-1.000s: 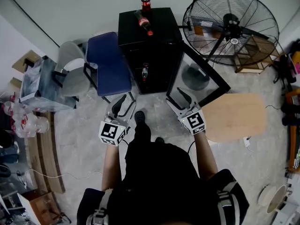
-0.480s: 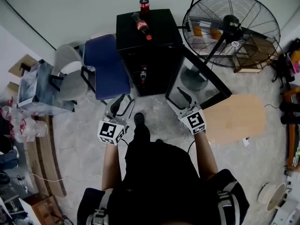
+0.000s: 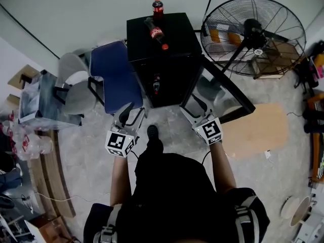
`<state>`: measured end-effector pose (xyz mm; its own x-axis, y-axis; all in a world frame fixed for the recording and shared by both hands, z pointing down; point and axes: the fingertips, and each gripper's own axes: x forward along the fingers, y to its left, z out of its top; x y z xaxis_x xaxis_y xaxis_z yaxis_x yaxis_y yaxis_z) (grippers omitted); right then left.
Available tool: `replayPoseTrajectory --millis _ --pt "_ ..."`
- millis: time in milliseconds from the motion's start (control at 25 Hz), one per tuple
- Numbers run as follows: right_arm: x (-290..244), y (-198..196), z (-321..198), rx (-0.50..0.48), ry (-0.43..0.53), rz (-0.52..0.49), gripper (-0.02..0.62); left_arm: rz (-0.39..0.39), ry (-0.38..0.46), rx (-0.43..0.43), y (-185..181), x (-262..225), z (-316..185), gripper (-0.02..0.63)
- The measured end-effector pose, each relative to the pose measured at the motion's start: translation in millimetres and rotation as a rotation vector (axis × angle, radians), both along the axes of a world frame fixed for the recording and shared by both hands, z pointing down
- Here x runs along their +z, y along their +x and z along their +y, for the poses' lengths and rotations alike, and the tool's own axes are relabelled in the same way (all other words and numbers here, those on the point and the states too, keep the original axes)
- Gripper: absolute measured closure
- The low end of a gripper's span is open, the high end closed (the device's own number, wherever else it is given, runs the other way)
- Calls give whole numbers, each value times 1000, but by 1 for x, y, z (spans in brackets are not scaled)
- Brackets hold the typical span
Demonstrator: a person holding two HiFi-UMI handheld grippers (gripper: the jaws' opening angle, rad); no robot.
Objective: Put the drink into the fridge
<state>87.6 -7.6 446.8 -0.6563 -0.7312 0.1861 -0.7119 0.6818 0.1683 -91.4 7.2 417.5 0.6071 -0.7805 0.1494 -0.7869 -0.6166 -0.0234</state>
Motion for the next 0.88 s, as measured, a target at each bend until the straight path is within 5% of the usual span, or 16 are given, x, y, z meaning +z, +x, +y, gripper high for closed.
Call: replayPoseTrajectory --millis 880 --pt "-12 -63 -149 77 28 -4 327 -8 -4 121 -47 -2 -158 425"
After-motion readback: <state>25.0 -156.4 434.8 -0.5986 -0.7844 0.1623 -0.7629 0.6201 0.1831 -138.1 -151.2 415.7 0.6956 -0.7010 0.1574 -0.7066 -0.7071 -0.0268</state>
